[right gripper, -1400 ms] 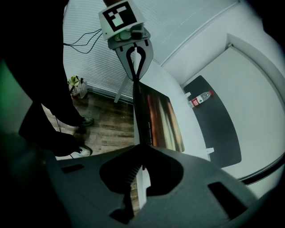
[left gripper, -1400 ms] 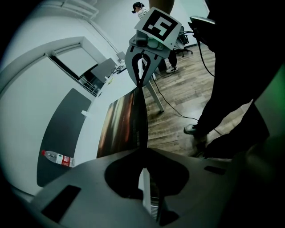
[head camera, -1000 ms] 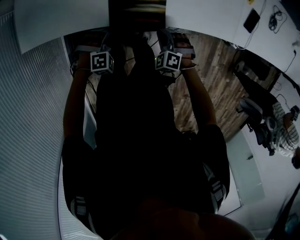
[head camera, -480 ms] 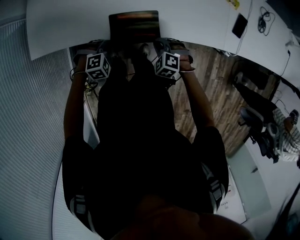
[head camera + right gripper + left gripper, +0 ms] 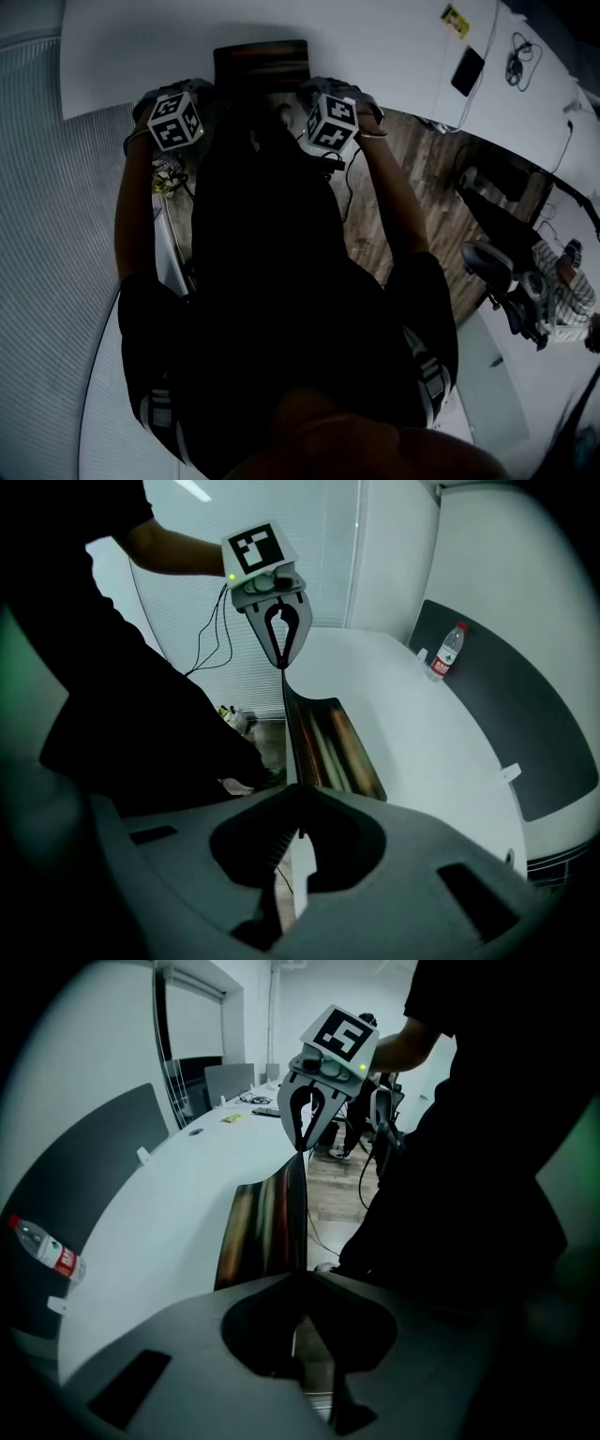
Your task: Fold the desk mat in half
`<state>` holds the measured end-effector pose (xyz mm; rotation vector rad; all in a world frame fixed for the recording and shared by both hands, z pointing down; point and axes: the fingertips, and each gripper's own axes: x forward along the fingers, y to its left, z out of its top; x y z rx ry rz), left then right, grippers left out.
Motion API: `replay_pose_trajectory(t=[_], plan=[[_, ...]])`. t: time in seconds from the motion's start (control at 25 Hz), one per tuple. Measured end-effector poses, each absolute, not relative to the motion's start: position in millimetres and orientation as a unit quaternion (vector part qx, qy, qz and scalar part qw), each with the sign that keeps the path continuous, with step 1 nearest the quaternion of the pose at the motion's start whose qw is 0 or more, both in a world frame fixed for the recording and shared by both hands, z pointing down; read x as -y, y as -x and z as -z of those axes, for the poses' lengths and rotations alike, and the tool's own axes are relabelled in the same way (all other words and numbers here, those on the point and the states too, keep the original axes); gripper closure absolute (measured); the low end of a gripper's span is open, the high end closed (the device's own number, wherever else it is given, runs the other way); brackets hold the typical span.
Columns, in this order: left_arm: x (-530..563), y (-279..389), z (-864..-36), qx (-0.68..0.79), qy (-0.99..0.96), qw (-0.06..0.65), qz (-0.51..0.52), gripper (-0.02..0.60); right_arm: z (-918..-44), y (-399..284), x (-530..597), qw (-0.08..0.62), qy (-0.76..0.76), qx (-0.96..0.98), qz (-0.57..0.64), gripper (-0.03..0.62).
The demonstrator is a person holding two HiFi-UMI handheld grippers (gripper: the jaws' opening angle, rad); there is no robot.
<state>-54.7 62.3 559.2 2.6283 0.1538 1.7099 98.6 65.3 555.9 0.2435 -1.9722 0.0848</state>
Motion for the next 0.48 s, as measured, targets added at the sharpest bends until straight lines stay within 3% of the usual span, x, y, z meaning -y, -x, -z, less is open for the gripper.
replay_pose_trajectory(t=[0.48], plan=[[-27,58,-562,-0.13,-0.843,0.071,-0.516,0.569,-558,-95,-24,0.558,-0.041,0.822,-0.109,0.585]])
